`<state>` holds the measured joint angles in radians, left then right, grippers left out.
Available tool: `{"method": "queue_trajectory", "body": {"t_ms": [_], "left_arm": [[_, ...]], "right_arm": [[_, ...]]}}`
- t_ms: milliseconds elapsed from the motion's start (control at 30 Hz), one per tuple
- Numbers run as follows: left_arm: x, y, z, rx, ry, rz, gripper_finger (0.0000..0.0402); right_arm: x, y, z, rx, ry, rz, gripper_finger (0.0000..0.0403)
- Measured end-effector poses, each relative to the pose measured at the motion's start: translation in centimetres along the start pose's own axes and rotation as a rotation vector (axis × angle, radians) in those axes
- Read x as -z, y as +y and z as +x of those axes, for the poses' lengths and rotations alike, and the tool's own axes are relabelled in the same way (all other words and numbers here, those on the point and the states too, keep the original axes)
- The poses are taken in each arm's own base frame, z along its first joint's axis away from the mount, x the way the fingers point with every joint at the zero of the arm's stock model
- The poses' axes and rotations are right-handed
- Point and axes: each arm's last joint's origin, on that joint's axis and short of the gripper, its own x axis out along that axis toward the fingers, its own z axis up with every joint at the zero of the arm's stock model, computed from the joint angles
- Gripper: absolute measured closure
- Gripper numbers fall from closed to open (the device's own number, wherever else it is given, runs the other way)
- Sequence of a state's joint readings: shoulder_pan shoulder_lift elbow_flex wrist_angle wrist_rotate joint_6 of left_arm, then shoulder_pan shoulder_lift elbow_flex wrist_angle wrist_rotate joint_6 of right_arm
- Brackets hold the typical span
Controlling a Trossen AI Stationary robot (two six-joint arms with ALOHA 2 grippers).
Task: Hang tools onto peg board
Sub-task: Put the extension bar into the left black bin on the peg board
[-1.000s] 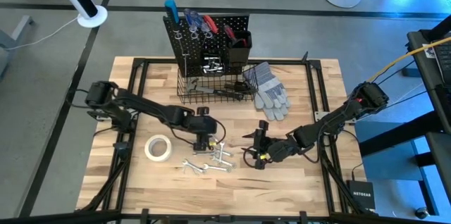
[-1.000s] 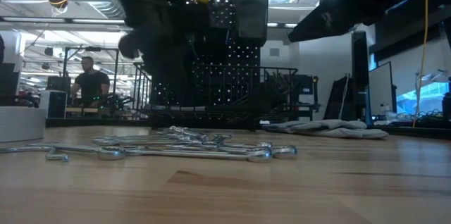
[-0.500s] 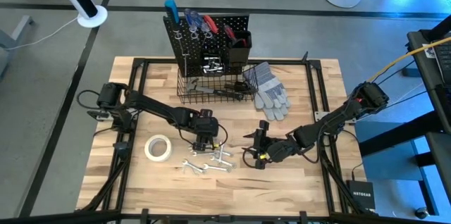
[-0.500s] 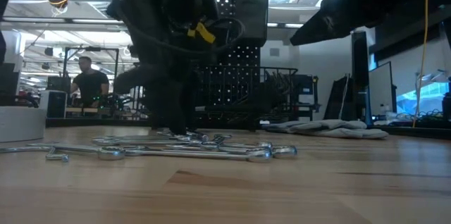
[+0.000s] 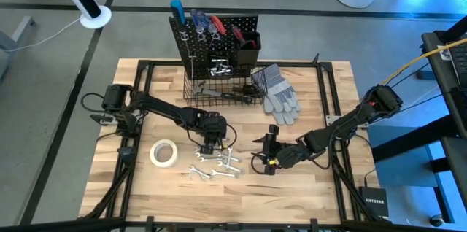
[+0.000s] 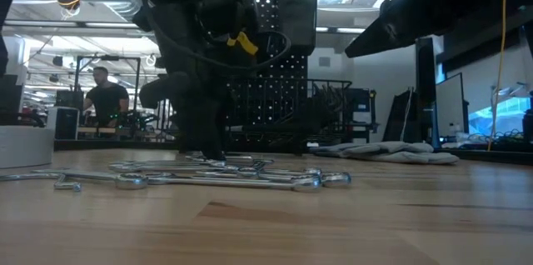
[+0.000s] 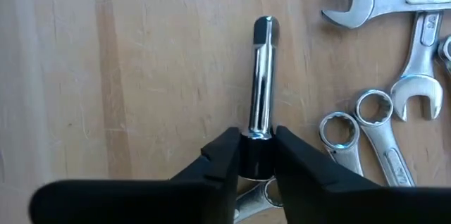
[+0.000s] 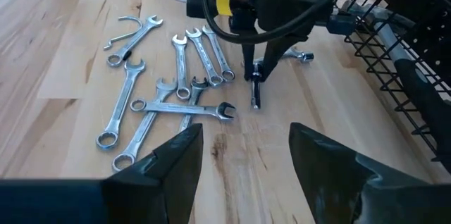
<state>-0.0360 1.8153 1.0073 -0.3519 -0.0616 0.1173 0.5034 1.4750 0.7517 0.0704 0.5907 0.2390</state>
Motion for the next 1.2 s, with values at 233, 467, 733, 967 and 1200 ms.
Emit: {"method": "queue_trajectory", "body": {"t_ms": [233, 467, 733, 967, 1200], "left_arm": [[-0.1, -0.4, -0.1, 0.001, -0.005, -0.007, 0.0345], [-0.8, -2.0, -2.3, -0.045, -0.065, 0.006, 0.0342], [-2.8, -3.2, -8.7, -0.192, -0.278, 0.04, 0.0342], [-3.3, -1.6, -15.2, -0.481, -0.467, 0.015, 0.0341], [-3.7, 1.5, -19.0, -0.748, -0.616, -0.104, 0.034]], "right_arm": [[0.0, 0.0, 0.0, 0.0, 0.0, 0.0, 0.0187], [0.0, 0.0, 0.0, 0.006, 0.001, -0.002, 0.0187], [0.1, -0.1, 0.0, 0.011, 0.01, -0.008, 0.0187], [0.1, -0.1, 0.0, 0.011, 0.01, -0.008, 0.0187], [0.1, -0.1, 0.0, 0.011, 0.01, -0.008, 0.0187]]}}
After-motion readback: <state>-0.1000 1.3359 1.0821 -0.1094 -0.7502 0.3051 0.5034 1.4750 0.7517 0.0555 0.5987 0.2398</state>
